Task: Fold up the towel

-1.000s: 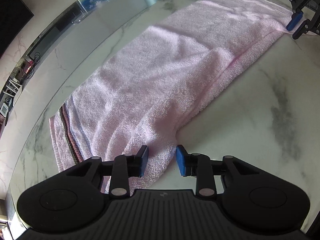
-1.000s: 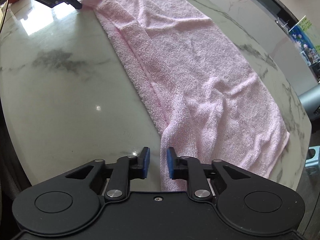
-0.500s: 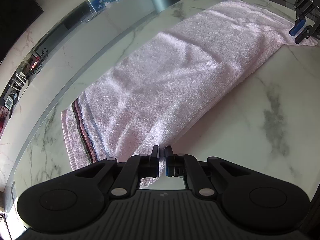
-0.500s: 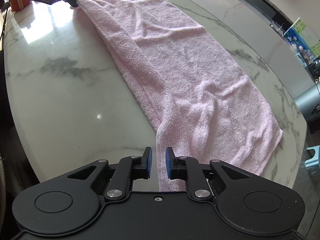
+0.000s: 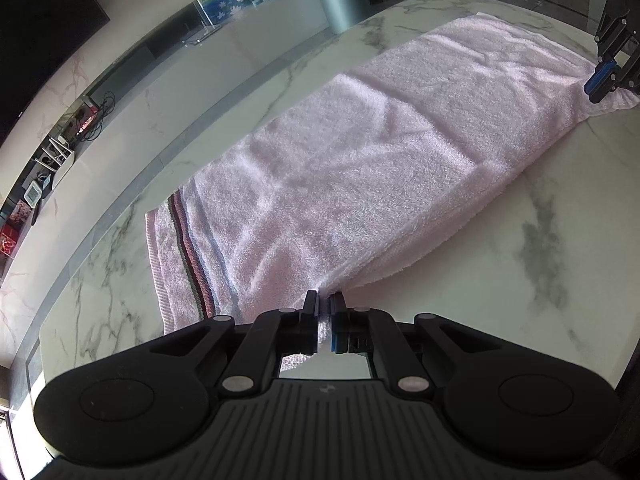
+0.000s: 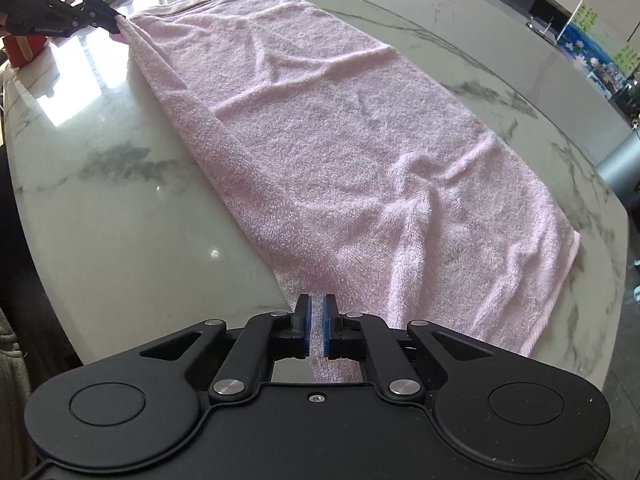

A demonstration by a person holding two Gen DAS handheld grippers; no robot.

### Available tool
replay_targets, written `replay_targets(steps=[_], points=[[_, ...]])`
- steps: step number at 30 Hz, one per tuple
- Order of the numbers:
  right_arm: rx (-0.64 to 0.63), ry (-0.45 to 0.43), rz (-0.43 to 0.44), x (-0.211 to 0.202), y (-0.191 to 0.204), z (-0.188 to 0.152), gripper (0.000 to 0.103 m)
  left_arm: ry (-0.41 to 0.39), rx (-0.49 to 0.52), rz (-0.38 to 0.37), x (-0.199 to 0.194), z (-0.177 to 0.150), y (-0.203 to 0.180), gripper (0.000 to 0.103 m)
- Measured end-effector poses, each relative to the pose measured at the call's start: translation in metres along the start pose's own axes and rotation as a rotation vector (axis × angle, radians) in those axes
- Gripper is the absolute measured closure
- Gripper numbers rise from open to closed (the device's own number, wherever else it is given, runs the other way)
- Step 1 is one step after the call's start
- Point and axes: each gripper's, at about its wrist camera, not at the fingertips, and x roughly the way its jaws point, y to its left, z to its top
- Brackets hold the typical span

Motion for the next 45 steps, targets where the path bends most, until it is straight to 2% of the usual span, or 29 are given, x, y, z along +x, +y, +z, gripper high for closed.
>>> replay_targets(steps=[5, 8, 13, 16, 20, 22, 25, 29, 32, 36, 40, 43, 45], points=[[-0.057, 0.015, 0.006, -0.008, 0.014, -0.012, 0.099, 0.028, 0.022, -0.044, -0.006, -0.015, -0.008, 0.099], [-0.048, 0.01, 0.0, -0.006, 0.016, -0.015, 0.098, 0.07, 0.035, -0.089, -0.004, -0.03, -0.016, 0.099], [-0.023, 0.027, -0.027, 0.008, 0.003, -0.012, 0.098, 0.116, 0.011, -0.13, 0.004, -0.048, -0.021, 0.093], [-0.012, 0.039, -0.01, 0.013, -0.002, -0.012, 0.096, 0.088, -0.024, -0.134, -0.003, -0.047, -0.017, 0.088], [-0.001, 0.055, 0.011, 0.022, -0.005, -0.016, 0.094, 0.009, -0.06, -0.189, -0.021, -0.039, -0.01, 0.074], [0.016, 0.054, 0.007, 0.026, -0.008, -0.018, 0.094, -0.032, -0.093, -0.215, -0.026, -0.035, -0.006, 0.071], [0.05, 0.045, 0.013, 0.029, -0.013, -0.018, 0.091, -0.054, -0.152, -0.198, -0.021, -0.027, 0.001, 0.07], [0.095, 0.038, -0.005, 0.034, -0.023, -0.015, 0.082, 0.05, -0.217, -0.076, 0.012, -0.018, 0.001, 0.071], [0.124, 0.037, 0.004, 0.035, -0.027, -0.017, 0.082, 0.079, -0.242, -0.089, 0.026, -0.021, -0.002, 0.071], [0.133, 0.038, 0.049, 0.033, -0.025, -0.023, 0.079, 0.114, -0.212, -0.078, 0.034, -0.028, -0.013, 0.071], [0.084, 0.066, 0.103, 0.029, -0.014, -0.023, 0.077, 0.119, -0.235, -0.098, 0.031, -0.035, -0.008, 0.071], [0.022, 0.087, 0.149, 0.027, 0.001, -0.021, 0.072, 0.132, -0.228, -0.119, 0.028, -0.042, -0.006, 0.071], [-0.021, 0.096, 0.166, 0.026, 0.012, -0.019, 0.072, 0.141, -0.212, -0.136, 0.024, -0.048, -0.006, 0.072]])
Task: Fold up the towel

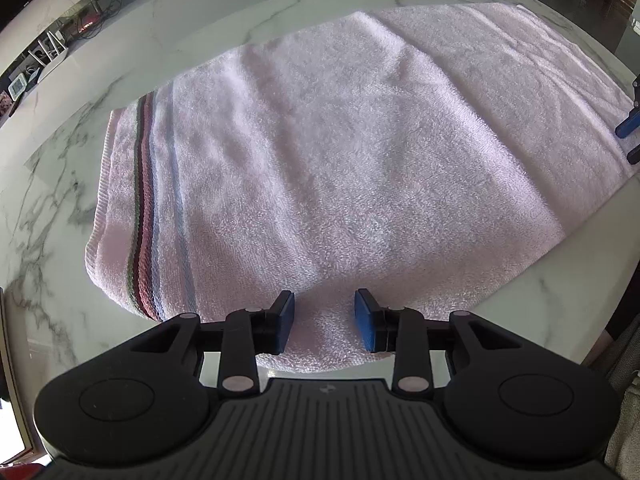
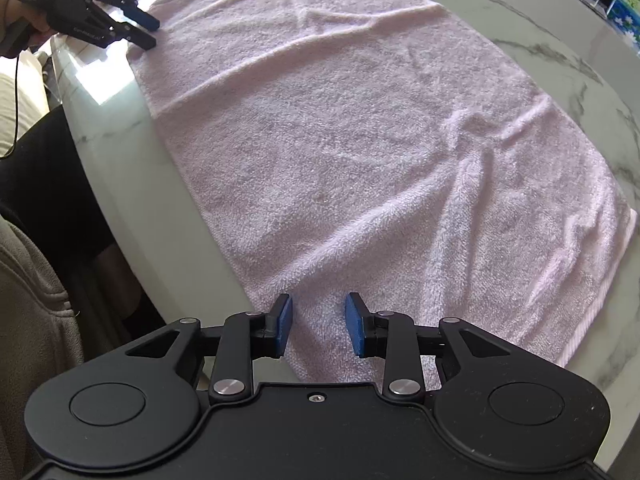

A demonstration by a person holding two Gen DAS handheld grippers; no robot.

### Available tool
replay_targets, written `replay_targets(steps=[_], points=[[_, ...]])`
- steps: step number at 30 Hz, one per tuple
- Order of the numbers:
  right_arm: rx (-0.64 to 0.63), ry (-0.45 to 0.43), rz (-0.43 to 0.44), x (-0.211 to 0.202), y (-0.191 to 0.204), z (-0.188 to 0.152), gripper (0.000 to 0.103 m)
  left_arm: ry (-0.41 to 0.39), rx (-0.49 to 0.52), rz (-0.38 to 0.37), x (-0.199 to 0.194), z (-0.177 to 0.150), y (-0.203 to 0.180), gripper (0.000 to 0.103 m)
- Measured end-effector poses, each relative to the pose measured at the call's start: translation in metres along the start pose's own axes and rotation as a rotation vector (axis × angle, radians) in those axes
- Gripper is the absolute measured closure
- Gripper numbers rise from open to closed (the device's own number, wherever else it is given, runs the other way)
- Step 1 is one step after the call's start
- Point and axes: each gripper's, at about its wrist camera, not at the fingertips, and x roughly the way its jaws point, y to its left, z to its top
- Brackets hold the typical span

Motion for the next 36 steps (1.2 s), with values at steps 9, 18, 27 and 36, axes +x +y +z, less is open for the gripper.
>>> replay_targets(steps=[9, 18, 27, 36], points=[[-0.052, 0.016, 0.008, -0.005, -0.003, 0.01, 0.072, -0.003, 0.032, 0.028, -0.009, -0.005, -0.003, 0.072], [0.238, -0.16, -0.144, -0.003, -0.044, 0.041, 0.072, -0.12, -0.072, 0.105, -0.002, 0.037, -0.004, 0.072], [0.235, -0.188, -0.15, 0.016, -0.038, 0.05, 0.07, -0.067, -0.121, 0.068, 0.009, 0.037, 0.0, 0.072], [0.187, -0.157, -0.115, 0.012, -0.038, 0.052, 0.07, -0.047, -0.164, 0.023, 0.007, 0.035, 0.008, 0.079]])
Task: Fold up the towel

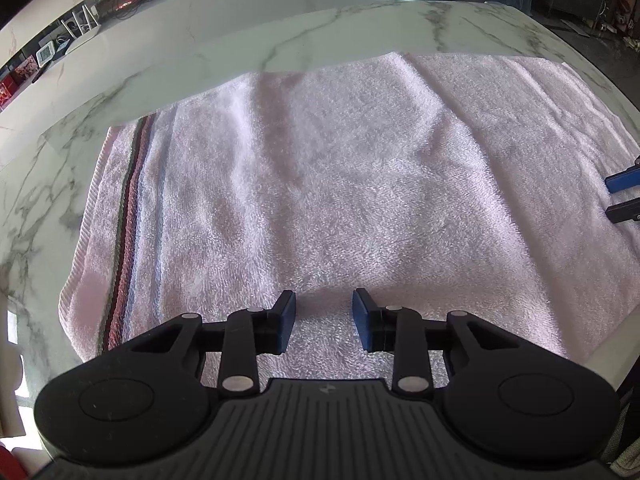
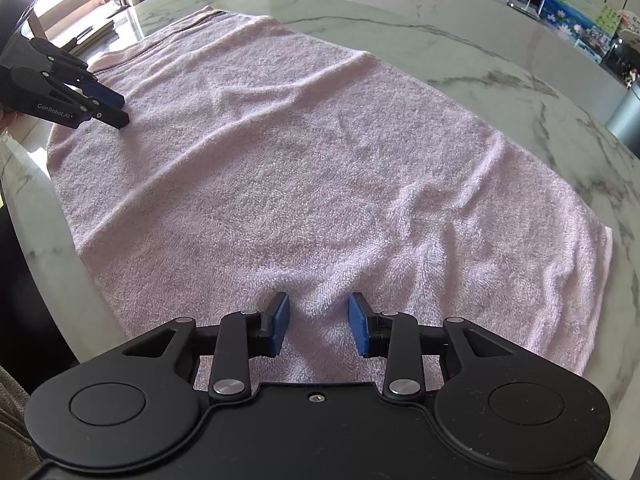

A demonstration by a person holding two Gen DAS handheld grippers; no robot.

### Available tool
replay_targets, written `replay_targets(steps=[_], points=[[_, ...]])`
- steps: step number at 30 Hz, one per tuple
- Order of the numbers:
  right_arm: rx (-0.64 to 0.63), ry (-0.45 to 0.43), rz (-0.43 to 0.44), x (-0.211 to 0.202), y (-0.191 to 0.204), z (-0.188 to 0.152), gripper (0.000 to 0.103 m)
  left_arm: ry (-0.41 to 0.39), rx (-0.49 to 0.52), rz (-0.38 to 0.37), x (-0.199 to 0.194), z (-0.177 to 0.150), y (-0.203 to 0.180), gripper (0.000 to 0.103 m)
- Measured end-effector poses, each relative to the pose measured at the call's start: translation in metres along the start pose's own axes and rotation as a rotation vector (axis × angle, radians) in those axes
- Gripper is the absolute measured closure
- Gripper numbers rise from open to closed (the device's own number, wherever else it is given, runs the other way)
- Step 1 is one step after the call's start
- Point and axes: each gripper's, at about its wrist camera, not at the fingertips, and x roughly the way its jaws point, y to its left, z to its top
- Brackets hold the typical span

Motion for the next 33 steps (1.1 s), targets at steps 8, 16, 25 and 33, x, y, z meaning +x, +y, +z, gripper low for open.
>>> replay_targets(steps=[8, 16, 25, 33], points=[[-0.111, 0.061, 0.048, -0.002, 0.017, 0.009, 0.065, 0.015, 0.122, 0.032, -0.006, -0.003, -0.026, 0.092], [-0.122, 0.058, 0.06, -0.003, 0.013, 0.013, 0.065, 0.026, 0.017, 0.002, -0.014, -0.002, -0.016, 0.083], [-0.141, 0.069, 0.066, -0.002, 0.013, 0.015, 0.064, 0.098, -0.194, -0.18, -0.034, 0.01, -0.031, 0.057], [-0.145, 0.067, 0.069, -0.002, 0.013, 0.014, 0.063, 0.21, -0.39, -0.13, -0.02, 0.01, -0.044, 0.055]])
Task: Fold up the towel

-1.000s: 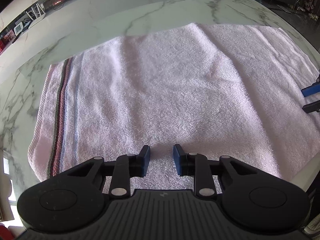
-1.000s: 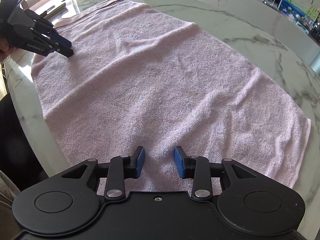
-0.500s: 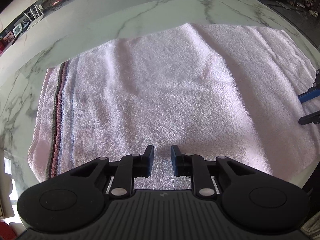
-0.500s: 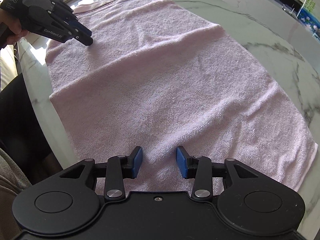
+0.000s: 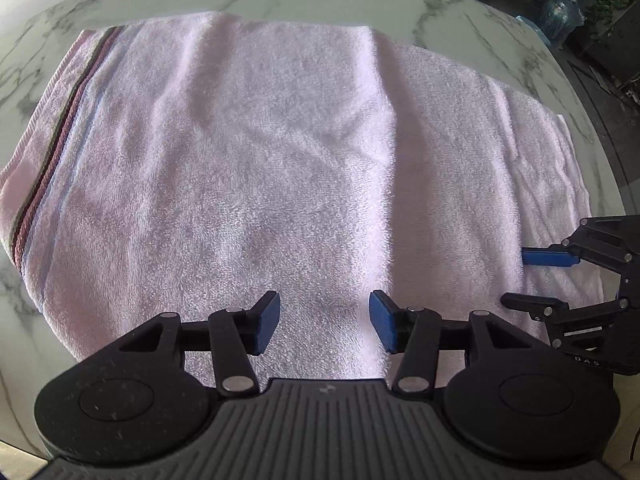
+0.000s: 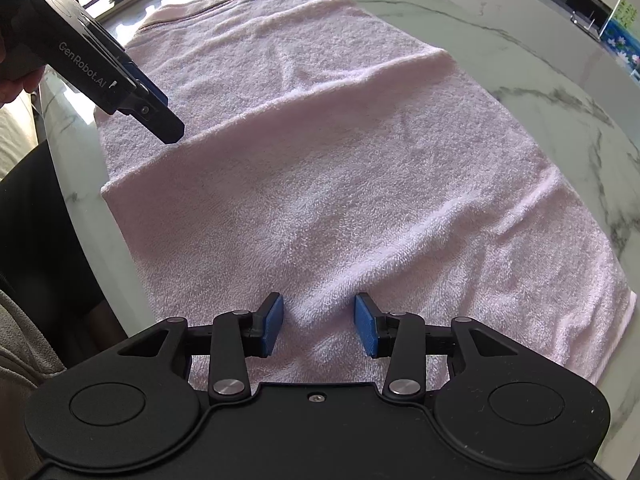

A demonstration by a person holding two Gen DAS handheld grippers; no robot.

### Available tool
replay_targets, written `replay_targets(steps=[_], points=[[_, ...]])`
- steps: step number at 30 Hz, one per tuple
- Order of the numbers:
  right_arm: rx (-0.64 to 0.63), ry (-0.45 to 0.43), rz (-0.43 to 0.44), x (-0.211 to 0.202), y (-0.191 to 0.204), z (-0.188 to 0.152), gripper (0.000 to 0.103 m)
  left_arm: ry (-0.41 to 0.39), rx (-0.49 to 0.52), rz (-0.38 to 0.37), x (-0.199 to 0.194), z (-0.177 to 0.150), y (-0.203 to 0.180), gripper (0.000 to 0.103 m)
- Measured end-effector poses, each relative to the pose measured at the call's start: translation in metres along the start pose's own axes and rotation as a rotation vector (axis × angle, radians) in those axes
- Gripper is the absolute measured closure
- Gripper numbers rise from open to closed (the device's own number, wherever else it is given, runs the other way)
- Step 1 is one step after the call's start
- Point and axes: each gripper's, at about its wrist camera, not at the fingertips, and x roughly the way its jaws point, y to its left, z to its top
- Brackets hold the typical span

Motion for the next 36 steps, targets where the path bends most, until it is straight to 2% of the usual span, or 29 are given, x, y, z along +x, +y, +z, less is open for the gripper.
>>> replay_targets(steps=[13, 16, 19, 22, 23, 27, 29, 33, 36], points=[[-0.029, -0.018, 0.016, 0.002, 0.008, 0.002, 0.063, 0.017, -0.069, -0.056, -0.004, -0.008, -0.004, 0.055], [-0.028, -0.02, 0.017, 0.001, 0.008, 0.001, 0.063, 0.003, -0.078, -0.095, -0.01, -0.01, -0.008, 0.055], [-0.018, -0.019, 0.014, 0.001, 0.01, 0.001, 0.063, 0.0, -0.05, -0.065, -0.006, -0.01, -0.019, 0.055], [-0.004, -0.025, 0.013, 0.001, 0.012, 0.0, 0.063, 0.011, -0.007, -0.017, 0.0, -0.014, -0.026, 0.065], [-0.002, -0.028, 0.014, 0.001, 0.012, -0.001, 0.063, 0.017, 0.014, 0.003, 0.001, -0.015, -0.028, 0.072], [-0.002, -0.03, 0.015, 0.0, 0.012, -0.002, 0.063, 0.026, 0.077, 0.06, 0.005, -0.021, -0.038, 0.073], [-0.004, -0.027, 0.012, 0.0, 0.013, -0.002, 0.063, 0.024, 0.093, 0.07, 0.006, -0.023, -0.042, 0.074], [-0.01, -0.023, 0.015, 0.0, 0.014, 0.0, 0.063, 0.009, 0.113, 0.092, 0.004, -0.026, -0.042, 0.09], [-0.022, -0.015, 0.021, 0.0, 0.017, 0.002, 0.063, 0.013, 0.11, 0.079, 0.002, -0.03, -0.039, 0.096]])
